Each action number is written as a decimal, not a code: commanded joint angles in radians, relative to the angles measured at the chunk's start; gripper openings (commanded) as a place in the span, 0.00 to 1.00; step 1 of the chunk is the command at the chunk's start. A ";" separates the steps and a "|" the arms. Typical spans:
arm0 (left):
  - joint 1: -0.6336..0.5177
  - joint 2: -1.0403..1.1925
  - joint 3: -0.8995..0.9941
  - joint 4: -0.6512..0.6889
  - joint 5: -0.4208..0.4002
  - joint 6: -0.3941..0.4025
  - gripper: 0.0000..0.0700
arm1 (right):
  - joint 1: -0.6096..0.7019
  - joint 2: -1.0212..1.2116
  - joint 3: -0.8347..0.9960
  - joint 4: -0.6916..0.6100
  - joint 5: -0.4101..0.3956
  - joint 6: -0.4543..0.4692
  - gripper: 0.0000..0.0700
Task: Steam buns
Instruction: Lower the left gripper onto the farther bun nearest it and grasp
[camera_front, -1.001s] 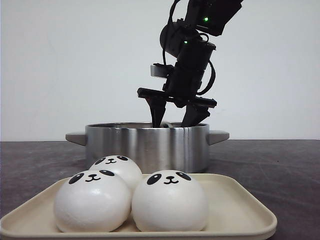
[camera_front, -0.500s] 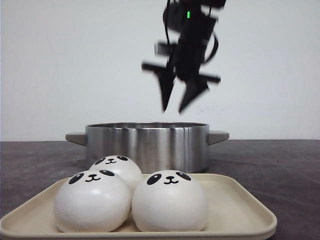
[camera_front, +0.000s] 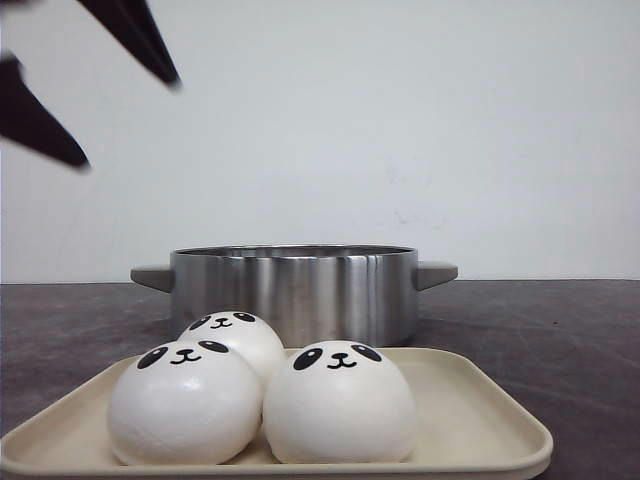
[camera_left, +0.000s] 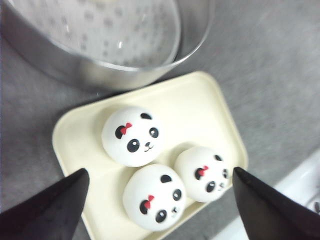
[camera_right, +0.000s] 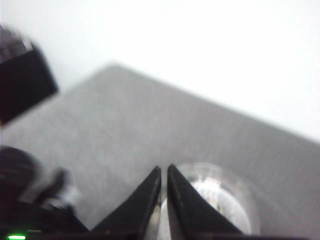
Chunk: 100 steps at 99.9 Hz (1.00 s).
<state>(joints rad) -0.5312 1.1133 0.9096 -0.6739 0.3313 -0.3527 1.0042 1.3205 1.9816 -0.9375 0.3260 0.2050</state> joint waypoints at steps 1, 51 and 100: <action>-0.016 0.077 0.012 0.030 -0.003 -0.007 0.78 | 0.059 -0.008 0.015 -0.008 0.074 0.009 0.02; -0.119 0.430 0.015 0.209 -0.103 -0.005 0.78 | 0.119 -0.094 0.015 -0.193 0.206 0.141 0.02; -0.138 0.490 0.015 0.238 -0.135 -0.007 0.00 | 0.119 -0.093 0.015 -0.193 0.203 0.180 0.02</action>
<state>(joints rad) -0.6590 1.5829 0.9096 -0.4400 0.2035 -0.3595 1.1118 1.2179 1.9797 -1.1397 0.5270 0.3649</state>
